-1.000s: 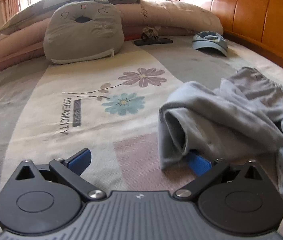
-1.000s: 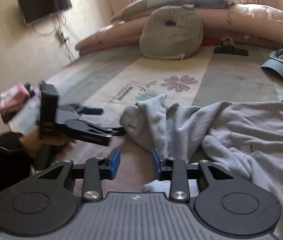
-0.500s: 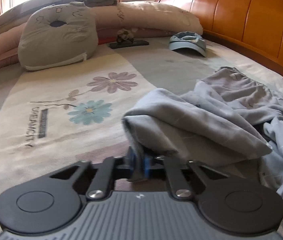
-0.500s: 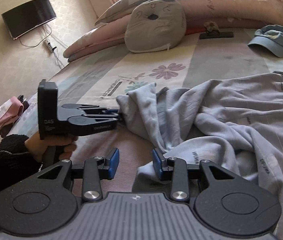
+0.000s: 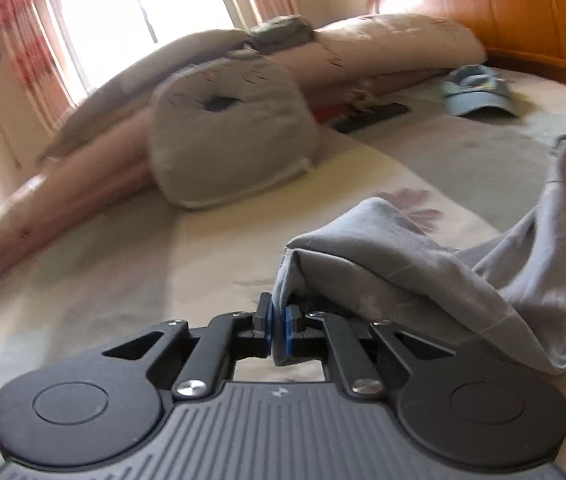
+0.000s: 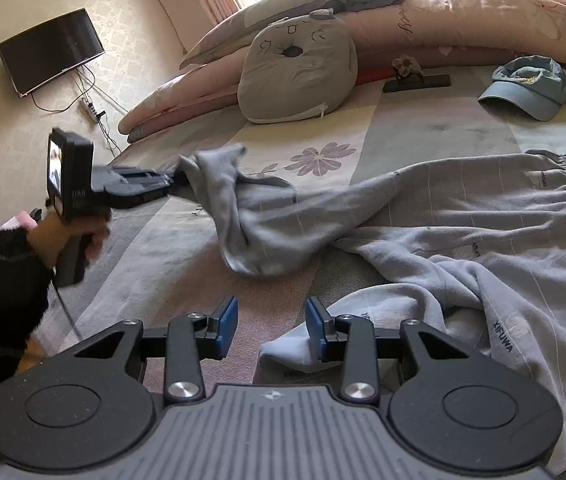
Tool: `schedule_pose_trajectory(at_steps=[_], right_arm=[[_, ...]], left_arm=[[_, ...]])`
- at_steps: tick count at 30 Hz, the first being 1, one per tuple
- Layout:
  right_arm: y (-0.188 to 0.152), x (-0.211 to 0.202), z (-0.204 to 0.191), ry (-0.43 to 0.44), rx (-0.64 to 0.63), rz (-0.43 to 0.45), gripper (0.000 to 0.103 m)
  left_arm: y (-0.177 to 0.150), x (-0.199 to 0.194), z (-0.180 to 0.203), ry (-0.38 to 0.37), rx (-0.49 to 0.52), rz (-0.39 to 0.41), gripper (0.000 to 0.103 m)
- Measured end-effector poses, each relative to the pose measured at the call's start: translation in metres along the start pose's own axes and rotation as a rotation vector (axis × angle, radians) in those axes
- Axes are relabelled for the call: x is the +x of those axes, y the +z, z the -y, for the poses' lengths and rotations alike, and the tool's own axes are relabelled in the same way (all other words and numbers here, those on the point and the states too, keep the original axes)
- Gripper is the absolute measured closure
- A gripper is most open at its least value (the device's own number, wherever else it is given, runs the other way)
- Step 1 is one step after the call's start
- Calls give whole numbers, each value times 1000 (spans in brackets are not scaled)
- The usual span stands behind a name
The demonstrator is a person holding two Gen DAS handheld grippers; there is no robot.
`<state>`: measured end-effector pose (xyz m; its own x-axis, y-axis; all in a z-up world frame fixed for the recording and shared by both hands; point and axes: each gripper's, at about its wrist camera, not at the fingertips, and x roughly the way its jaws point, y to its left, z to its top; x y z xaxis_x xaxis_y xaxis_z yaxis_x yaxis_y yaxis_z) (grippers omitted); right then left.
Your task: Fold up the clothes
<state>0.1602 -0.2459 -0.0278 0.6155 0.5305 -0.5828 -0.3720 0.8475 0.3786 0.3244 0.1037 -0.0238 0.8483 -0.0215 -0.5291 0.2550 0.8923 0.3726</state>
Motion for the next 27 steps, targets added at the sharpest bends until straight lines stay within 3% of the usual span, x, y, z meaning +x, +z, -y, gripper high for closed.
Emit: schedule_pose_trajectory(at_steps=[7,9,13,17,19,23,27], right_arm=[[-2,-1,2,-8,6,-3,57],[-3,0,2,-5,7,-6,56],[-4,2,2,0,4,-15,53],[-2,3,2,4,-2,-17,50],[-2,3,1,5,-5,-17,49],[-2,4,-2,9,-9,-18,49],[-1,6,-4,12,-16,-20,46]], left_arm=[[0,-9,-27,104,-13,12,97],[-11,-14,-23,60,24,4,96],[-42,-18,-5,-75,149,-87,87],[-69,-22,5,-92,231,-176,87],[-72,-26,-4,-88,189,-197,85],[-57,-35,-33,-85,60,-175,60],[-22,-30,-56,-101,-88,-120,44]])
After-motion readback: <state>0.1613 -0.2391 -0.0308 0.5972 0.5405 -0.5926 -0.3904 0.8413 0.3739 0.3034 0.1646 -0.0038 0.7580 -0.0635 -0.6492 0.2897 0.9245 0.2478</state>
